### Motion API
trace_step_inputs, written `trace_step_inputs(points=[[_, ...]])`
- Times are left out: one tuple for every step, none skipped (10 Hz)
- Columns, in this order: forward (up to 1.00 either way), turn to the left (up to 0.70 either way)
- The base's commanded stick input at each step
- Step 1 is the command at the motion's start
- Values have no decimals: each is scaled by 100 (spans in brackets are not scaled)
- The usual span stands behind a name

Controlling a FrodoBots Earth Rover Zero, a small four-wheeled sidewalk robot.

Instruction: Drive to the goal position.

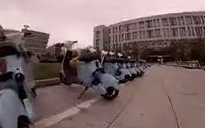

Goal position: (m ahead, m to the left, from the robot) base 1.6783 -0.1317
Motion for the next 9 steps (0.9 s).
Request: trace_step_inputs(points=[[70, 35], [70, 35], [70, 35], [70, 35], [70, 34], [70, 11], [63, -7], [50, -20], [37, -33]])
